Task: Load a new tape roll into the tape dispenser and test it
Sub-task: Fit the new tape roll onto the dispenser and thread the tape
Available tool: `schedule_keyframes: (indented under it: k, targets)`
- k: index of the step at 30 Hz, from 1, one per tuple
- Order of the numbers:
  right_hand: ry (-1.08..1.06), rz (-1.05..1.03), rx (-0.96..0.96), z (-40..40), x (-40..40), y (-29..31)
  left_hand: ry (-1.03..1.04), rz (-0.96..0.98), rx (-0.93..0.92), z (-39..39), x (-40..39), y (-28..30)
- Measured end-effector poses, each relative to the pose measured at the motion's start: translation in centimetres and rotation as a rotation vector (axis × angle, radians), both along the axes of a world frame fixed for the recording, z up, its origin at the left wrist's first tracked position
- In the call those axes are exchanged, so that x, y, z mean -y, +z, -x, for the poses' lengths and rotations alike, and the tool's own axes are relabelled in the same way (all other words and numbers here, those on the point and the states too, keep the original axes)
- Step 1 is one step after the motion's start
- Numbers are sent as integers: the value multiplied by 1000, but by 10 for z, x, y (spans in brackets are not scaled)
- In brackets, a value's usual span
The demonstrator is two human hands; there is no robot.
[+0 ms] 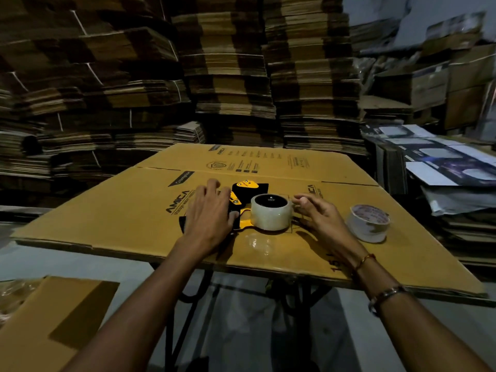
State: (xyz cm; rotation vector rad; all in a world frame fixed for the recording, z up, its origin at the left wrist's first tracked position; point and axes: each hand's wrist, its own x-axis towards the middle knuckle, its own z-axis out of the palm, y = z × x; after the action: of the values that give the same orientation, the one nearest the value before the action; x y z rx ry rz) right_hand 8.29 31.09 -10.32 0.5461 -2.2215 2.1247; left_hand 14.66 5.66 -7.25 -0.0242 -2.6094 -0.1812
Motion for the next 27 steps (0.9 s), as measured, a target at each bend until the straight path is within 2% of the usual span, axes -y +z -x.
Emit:
schedule_keyframes:
  k: [2, 4, 7, 9, 15, 18, 22, 25, 27]
  targets:
    - [-77, 4, -12, 0, 0, -4, -104, 10, -143, 2, -12, 2]
    - [-113, -31, -2, 2, 1, -9, -248, 61, -174, 7, -26, 6]
    - [-125, -110, -10, 5, 2, -11, -347, 143, -1, 19, -46, 14]
    - [-128, -154, -25, 5, 5, -10, -347, 126, 114, 25, -52, 15]
    - [-63, -299, -57, 10, 11, -2, -367, 95, 225, 32, -46, 21]
    - [-11, -264, -61, 6, 15, 1, -368, 88, 310, 34, -30, 23]
    - [-56, -142, -24, -1, 14, 0, -376, 15, 385, 34, -22, 22]
    - [-73, -60, -17, -5, 12, -6, -366, 46, 397, 37, -29, 19]
    - [-102, -64, -60, -6, 11, -10, -352, 83, 342, 40, -34, 15]
